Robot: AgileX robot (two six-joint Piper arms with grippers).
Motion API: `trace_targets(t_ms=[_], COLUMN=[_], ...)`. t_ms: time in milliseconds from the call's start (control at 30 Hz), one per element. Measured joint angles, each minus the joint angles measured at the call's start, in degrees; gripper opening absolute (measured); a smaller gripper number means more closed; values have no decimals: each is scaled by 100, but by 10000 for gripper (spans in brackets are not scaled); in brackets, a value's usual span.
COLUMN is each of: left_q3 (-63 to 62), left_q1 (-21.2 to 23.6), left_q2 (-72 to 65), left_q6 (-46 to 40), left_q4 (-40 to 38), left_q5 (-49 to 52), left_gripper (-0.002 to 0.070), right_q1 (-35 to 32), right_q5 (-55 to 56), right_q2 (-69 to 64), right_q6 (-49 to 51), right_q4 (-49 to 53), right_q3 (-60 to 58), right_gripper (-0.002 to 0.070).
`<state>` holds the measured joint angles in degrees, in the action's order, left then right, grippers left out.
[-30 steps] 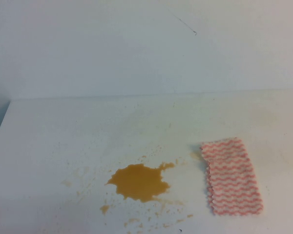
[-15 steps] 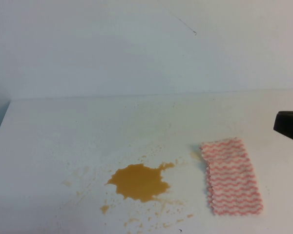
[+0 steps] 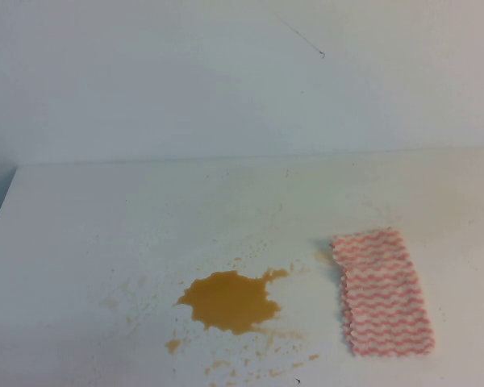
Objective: Wipe the table
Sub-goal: Pick up the tablecloth
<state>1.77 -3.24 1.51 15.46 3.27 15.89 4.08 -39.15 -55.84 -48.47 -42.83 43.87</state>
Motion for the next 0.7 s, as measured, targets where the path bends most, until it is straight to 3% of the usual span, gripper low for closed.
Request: trace_targets(t_ms=[233, 567, 700], left_q3=[0, 0, 0], left_q1=[0, 0, 0], left_q2=[0, 0, 0], left_q6=[0, 0, 0], left_q4=[0, 0, 0], left_q5=[0, 0, 0], left_gripper=[0, 0, 0], right_q1=[990, 2460, 3113], right_q5=[345, -645, -646], right_q2=[-164, -1589, -2201], right_q6=[1676, 5411, 6317], right_q4=[1864, 5824, 6539], right_q3=[159, 1005, 1213], right_gripper=[6, 7, 7])
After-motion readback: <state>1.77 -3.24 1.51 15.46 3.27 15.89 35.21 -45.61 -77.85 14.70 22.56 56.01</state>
